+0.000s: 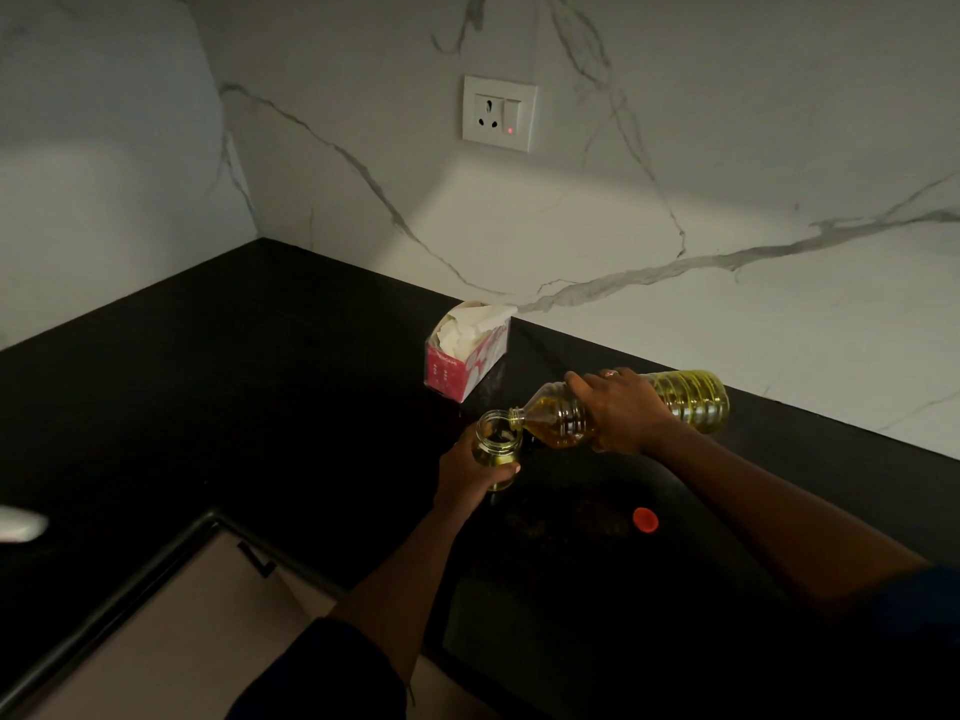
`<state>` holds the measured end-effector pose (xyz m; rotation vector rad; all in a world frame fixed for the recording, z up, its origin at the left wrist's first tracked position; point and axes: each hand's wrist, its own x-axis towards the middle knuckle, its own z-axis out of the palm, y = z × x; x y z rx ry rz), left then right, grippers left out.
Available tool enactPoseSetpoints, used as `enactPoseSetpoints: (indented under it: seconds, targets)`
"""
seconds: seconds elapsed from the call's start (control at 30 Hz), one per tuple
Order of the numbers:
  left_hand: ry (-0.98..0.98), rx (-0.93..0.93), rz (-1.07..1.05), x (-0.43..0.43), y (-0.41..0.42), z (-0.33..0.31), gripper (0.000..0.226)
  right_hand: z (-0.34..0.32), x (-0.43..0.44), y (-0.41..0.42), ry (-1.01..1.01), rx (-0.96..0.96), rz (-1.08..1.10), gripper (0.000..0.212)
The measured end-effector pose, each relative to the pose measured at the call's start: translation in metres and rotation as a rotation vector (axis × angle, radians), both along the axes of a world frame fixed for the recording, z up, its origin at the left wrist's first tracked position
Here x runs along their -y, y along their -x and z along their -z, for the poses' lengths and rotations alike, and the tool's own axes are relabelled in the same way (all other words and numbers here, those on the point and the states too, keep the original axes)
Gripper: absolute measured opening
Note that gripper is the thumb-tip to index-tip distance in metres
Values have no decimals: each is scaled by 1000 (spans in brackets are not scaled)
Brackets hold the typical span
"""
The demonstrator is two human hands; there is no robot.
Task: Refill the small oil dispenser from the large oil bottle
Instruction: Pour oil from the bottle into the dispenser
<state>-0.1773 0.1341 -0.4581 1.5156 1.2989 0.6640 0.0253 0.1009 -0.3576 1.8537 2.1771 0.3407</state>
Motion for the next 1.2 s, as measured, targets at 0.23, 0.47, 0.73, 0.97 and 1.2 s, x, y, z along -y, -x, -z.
enactPoseSetpoints:
  seconds: [0.23, 0.47, 0.73, 0.97, 1.2]
  targets:
    - [-8, -17, 5, 0, -2, -1, 71, -3, -2, 1, 5, 22, -6, 96]
    - [8, -11, -10, -2, -2, 3, 74, -3, -2, 2, 4, 32, -6, 97]
    - [15, -15, -19, -3, -4, 3, 76, -3, -1, 2, 4, 21, -4, 97]
    - [6, -29, -10, -3, -3, 3, 75, -5, 0, 3, 4, 36, 0, 97]
    - [-5, -9, -5, -3, -2, 4, 75, -4, 0, 3, 18, 12, 9, 96]
